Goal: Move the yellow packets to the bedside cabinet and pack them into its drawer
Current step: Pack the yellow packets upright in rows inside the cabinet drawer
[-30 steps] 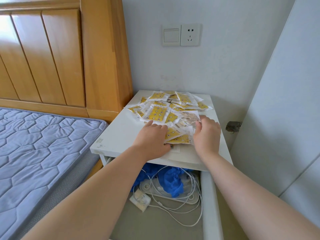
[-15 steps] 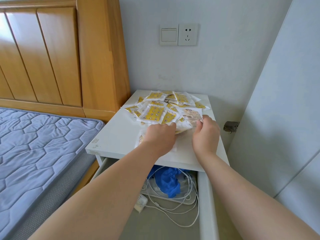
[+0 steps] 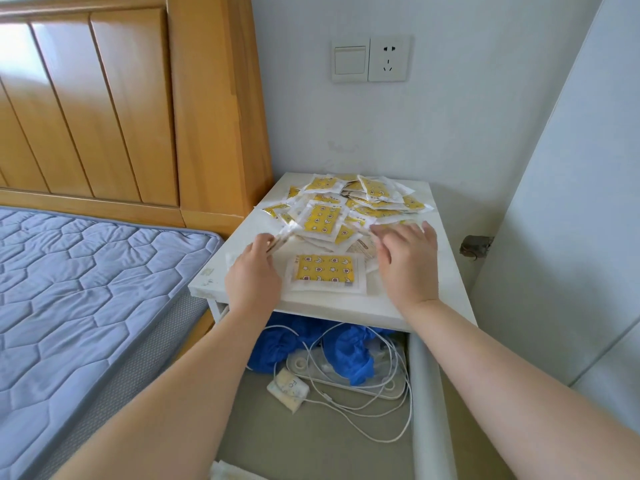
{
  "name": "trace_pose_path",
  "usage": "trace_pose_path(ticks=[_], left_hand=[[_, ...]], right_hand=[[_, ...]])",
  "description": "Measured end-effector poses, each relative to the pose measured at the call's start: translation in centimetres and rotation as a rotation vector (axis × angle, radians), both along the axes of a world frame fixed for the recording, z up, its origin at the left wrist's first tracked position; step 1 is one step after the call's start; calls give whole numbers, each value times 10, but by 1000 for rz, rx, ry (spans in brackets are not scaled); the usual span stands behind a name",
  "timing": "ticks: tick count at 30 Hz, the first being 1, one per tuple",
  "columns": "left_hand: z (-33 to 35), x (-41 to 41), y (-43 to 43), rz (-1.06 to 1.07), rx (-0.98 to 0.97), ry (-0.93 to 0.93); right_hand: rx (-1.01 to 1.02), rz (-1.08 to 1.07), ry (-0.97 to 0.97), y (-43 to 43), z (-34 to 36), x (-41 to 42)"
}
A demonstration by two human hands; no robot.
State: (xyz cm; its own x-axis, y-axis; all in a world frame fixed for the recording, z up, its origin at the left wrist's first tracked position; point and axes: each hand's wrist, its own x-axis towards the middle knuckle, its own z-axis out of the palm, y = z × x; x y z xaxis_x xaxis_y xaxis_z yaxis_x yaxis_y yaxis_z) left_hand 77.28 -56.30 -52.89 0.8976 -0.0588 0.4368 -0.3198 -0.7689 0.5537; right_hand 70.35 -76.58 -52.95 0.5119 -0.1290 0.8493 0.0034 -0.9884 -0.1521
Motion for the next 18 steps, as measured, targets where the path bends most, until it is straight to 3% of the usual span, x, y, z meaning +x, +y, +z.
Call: trace_pose_path(ticks=[2,5,9,12,18], left_hand=[[-7,2,1,29,-110,29],[-9,6,2,4,-94,28],[-9,5,4,-7,-95,31],[-10,7,6,-16,-85,32],[-10,6,5,-17,-80,43]], right_hand=[[-169,69,36,7,-1,1],[-228,171,158,26,-2,4],[-73,235,758,54,18,7],[84,247,892,57,37,19],[137,186,1126,58,58,38]])
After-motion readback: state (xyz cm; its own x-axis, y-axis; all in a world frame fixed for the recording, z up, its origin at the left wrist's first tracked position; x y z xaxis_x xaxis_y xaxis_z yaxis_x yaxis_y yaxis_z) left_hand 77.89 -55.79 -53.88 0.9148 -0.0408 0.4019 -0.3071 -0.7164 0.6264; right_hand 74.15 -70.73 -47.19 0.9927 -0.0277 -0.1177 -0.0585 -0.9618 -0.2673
